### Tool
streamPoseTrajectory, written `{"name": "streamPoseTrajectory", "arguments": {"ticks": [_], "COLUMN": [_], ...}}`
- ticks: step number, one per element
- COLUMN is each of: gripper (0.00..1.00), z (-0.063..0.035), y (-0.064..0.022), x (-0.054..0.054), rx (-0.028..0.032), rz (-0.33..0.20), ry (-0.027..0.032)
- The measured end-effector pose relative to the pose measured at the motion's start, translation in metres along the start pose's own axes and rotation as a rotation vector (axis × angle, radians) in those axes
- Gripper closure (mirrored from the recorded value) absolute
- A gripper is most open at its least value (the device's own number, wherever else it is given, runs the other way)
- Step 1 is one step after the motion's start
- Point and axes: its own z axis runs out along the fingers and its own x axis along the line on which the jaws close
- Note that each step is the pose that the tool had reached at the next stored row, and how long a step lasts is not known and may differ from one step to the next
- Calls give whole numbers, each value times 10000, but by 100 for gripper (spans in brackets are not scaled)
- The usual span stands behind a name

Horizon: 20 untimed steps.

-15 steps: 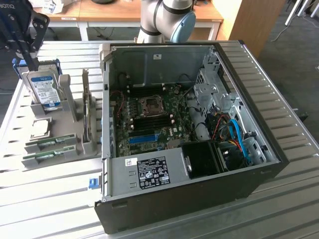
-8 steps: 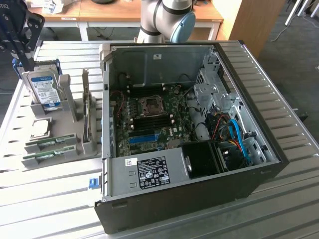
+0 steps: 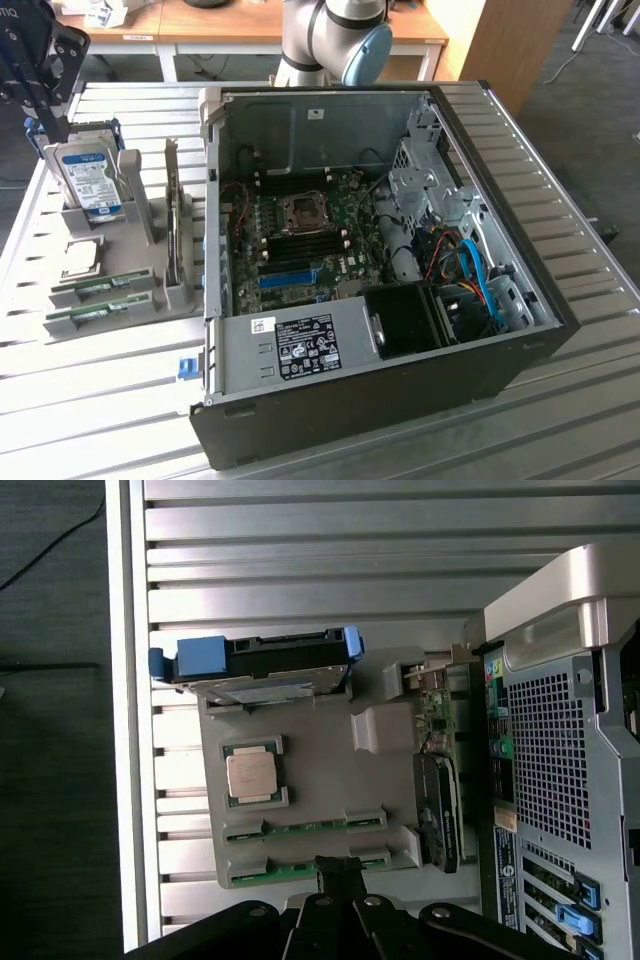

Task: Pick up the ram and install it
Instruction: 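Pick up the ram and move it above insertion slot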

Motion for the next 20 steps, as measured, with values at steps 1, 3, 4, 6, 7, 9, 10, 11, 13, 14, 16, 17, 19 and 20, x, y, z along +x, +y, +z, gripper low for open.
{"name": "streamPoseTrajectory", "arguments": {"ticks": [1,3,4,6,7,9,10,11,13,14,16,17,19,20], "gripper": [89,89,89,89,89,89,89,89,89,89,89,89,89,89], "z": [0,0,0,0,0,0,0,0,0,0,0,0,0,0], "y": [0,0,0,0,0,0,0,0,0,0,0,0,0,0], "x": [0,0,0,0,0,0,1,1,1,0,0,0,0,0], "rx": [0,0,0,0,0,-3,-4,-6,-12,-15,-21,-25,-33,-36], "rz": [0,0,0,0,-10,-107,-186,-276,-490,-617,-902,-1035,-1320,-1471], "ry": [0,0,0,0,0,5,9,13,21,27,40,45,58,65]}}
